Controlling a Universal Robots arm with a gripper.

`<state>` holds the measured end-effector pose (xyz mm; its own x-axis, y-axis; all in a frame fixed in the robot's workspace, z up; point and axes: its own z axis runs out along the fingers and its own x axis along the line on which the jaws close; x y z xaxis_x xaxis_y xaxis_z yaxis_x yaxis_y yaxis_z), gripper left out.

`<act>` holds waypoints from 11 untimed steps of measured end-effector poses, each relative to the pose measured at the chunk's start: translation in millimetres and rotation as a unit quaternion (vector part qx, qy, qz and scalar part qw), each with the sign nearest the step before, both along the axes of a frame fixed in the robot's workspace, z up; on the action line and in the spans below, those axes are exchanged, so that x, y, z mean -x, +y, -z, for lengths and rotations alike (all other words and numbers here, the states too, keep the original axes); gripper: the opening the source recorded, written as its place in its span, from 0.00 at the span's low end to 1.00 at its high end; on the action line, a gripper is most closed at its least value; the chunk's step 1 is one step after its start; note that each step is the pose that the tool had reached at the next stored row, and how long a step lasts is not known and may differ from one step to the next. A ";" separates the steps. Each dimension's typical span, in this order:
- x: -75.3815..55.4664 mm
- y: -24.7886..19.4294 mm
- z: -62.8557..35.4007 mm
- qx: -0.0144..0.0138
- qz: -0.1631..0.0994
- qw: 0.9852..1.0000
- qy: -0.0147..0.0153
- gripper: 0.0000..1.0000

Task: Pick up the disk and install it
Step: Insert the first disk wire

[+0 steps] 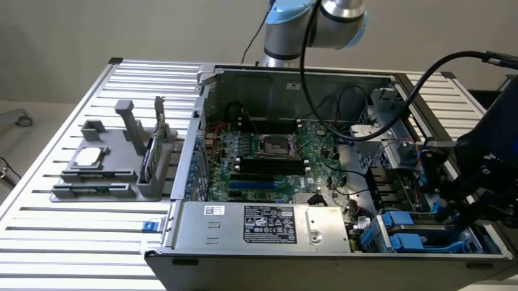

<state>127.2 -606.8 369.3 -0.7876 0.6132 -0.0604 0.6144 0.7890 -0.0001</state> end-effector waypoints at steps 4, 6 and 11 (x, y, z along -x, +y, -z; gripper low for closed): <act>0.0 0.0 3.4 -0.001 0.032 0.999 0.000 0.27; 0.0 -0.1 4.6 -0.004 0.045 0.999 0.000 0.27; 0.0 0.0 7.4 -0.017 0.073 0.997 0.001 0.27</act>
